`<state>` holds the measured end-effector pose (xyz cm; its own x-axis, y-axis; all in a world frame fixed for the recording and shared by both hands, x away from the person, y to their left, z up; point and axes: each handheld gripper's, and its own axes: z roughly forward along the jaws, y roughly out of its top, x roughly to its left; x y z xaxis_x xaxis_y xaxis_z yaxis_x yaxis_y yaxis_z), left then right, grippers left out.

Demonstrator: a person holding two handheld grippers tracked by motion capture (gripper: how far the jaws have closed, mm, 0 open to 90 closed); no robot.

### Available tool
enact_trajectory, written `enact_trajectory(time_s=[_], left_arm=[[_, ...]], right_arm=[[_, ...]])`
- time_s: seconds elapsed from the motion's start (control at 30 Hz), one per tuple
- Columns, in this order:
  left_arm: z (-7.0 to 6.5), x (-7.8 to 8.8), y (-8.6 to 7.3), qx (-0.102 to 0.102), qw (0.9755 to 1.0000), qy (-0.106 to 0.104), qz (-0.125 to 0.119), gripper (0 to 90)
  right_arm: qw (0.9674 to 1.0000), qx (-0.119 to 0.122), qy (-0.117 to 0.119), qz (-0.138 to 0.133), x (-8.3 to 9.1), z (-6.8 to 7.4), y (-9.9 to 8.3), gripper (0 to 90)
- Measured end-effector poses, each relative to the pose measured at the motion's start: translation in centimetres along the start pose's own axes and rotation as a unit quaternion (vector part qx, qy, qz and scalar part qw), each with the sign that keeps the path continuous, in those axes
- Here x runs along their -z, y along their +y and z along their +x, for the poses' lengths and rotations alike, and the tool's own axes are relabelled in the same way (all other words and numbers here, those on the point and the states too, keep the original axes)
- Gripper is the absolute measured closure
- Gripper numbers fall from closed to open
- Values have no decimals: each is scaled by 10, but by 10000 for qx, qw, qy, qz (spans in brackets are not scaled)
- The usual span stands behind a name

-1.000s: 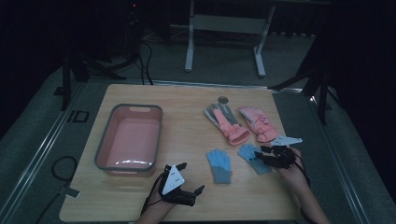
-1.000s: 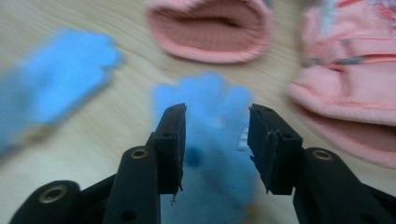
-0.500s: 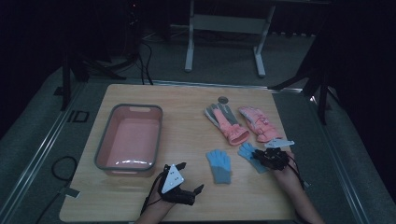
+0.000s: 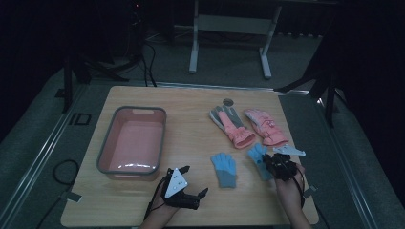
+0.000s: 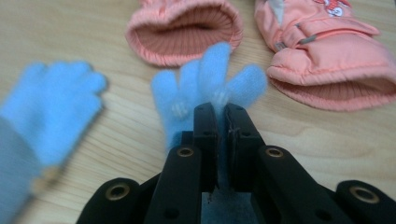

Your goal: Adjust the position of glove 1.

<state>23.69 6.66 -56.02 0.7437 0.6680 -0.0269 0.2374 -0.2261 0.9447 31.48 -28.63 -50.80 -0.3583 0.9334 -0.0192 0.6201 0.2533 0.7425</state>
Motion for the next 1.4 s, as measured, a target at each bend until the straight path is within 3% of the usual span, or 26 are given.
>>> enact_trajectory(time_s=[0.1,0.17,0.23,0.43,0.63,0.87,1.0,1.03,1.17,1.37,1.4], left_arm=[[1,0,0,50,10000,-4,-18,22],[1,0,0,50,10000,-4,-18,22],[1,0,0,58,10000,-2,-26,22],[1,0,0,41,10000,6,-28,22],[1,1,0,29,10000,5,-44,22],[4,1,0,152,9999,-12,-55,22],[3,1,0,125,9999,2,-55,22],[3,1,0,112,9999,10,-50,22],[2,1,0,102,9999,11,-52,22],[3,2,-1,121,9999,-8,-110,22],[3,2,-1,128,9998,-19,-119,22]], right_arm=[[9994,-314,-103,-92,10,3,1,844],[9991,-394,-134,-112,12,4,0,844],[9974,-677,-134,-204,20,5,-2,843],[9937,-1078,-135,-276,25,5,-15,843],[9933,-1118,-199,-204,14,7,-28,841],[9924,-1179,-332,-127,-5,3,-28,834],[9917,-1219,-400,-56,-10,3,-30,832],[9912,-1240,-453,74,-19,3,-38,825],[9913,-1225,-477,6,-20,3,-42,821],[9937,-1064,-339,57,-13,2,-31,716],[9962,-866,-99,-26,-4,-3,-21,672]])
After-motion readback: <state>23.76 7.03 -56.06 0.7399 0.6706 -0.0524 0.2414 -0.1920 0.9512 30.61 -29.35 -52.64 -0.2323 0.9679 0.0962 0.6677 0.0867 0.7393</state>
